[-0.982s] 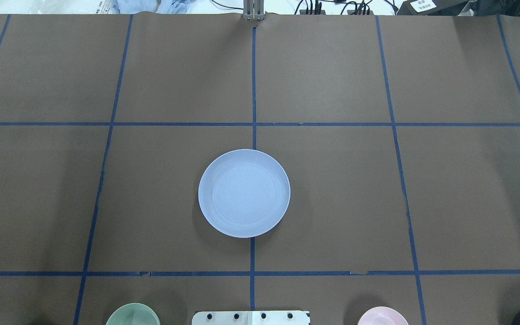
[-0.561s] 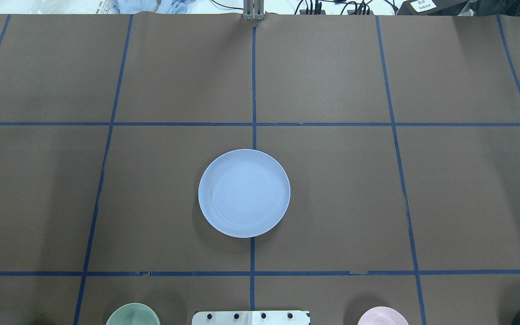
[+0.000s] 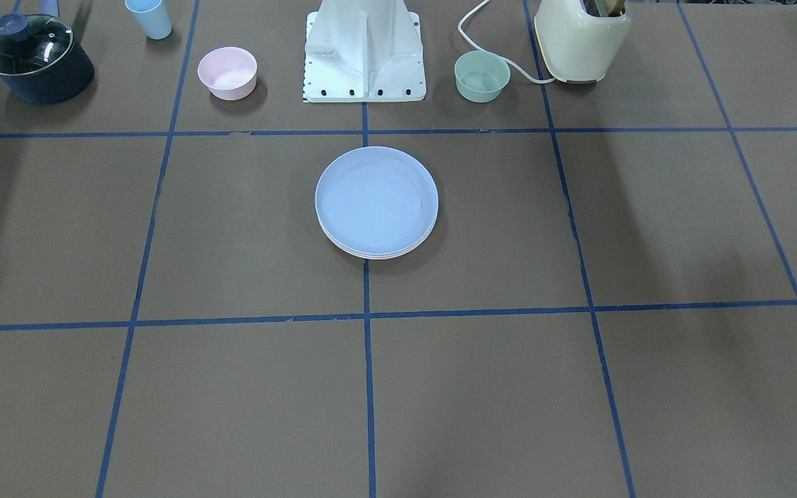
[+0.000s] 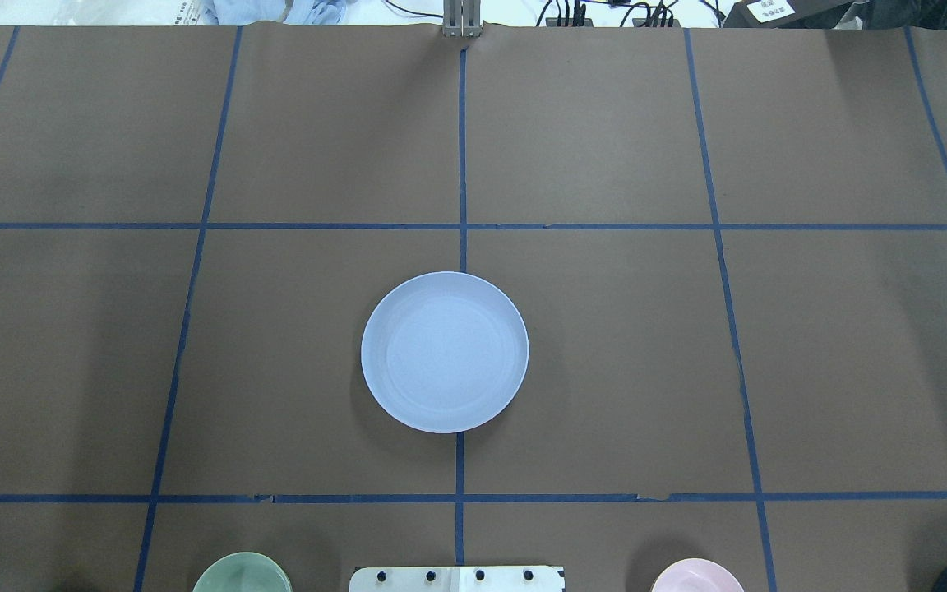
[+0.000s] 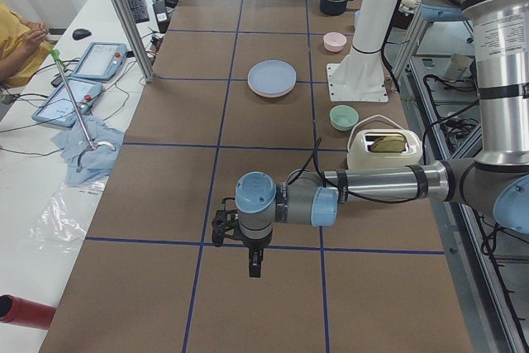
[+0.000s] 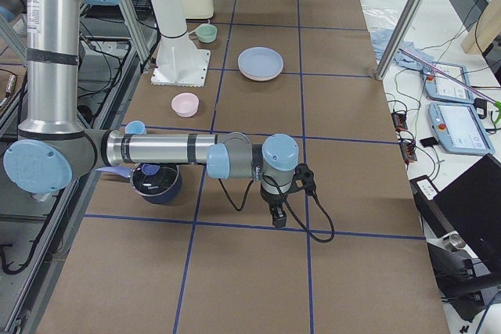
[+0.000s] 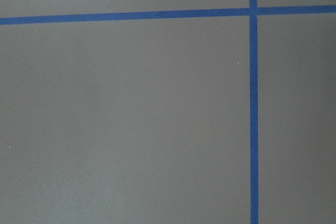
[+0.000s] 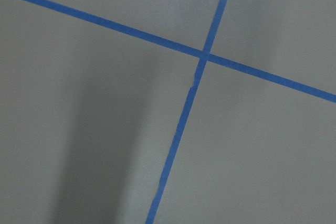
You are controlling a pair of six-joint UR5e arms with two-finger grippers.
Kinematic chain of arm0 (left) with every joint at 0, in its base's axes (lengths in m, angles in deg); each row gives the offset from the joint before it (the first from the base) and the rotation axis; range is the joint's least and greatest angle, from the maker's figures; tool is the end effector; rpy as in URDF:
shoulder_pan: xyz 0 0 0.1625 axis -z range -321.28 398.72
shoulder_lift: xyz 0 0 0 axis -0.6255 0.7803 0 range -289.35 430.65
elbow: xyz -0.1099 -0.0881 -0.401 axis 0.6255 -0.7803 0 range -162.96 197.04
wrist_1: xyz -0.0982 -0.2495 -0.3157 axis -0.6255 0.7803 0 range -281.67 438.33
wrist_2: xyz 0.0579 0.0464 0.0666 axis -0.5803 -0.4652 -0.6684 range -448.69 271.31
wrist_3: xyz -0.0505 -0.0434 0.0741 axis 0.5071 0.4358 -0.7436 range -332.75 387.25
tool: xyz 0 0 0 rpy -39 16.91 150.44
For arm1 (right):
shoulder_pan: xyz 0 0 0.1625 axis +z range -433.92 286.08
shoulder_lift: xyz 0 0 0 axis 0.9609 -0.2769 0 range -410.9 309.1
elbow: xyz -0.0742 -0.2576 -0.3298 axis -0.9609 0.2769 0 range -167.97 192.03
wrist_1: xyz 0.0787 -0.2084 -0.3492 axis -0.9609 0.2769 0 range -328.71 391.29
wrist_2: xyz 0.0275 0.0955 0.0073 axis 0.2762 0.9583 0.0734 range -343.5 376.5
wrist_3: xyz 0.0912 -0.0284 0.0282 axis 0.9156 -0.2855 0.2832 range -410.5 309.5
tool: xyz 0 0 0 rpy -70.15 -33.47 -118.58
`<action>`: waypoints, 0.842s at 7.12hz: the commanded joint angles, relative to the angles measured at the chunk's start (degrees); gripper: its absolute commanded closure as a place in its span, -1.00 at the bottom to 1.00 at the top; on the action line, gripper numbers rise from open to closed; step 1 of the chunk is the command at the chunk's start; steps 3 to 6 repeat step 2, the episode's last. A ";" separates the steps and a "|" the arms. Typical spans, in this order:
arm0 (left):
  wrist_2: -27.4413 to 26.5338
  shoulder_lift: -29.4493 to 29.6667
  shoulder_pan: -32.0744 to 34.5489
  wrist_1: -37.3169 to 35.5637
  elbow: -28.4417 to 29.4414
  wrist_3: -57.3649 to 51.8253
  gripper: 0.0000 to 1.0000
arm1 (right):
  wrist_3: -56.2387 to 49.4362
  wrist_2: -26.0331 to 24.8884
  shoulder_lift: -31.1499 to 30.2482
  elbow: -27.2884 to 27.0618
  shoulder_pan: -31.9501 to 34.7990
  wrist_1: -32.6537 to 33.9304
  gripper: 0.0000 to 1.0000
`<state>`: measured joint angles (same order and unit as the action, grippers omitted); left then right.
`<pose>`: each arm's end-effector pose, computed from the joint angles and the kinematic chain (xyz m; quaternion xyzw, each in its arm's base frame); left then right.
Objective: Stack three plates with pink and blue
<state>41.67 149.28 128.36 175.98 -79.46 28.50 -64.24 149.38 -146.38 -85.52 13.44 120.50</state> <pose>-0.0662 -0.4107 0.6834 0.0178 0.3451 0.0010 0.9384 0.0446 -0.4570 0.6393 0.0584 -0.3615 -0.1414 0.9197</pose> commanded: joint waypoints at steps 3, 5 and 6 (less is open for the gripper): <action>0.16 1.26 0.00 0.43 -1.67 0.07 -1.00 | -1.02 -0.35 -0.05 -0.09 0.00 -0.09 -1.00; 0.16 1.26 0.00 0.43 -1.67 0.07 -1.00 | -1.02 -0.35 -0.05 -0.09 0.00 -0.09 -1.00; 0.16 1.26 0.00 0.43 -1.67 0.07 -1.00 | -1.02 -0.35 -0.05 -0.09 0.00 -0.09 -1.00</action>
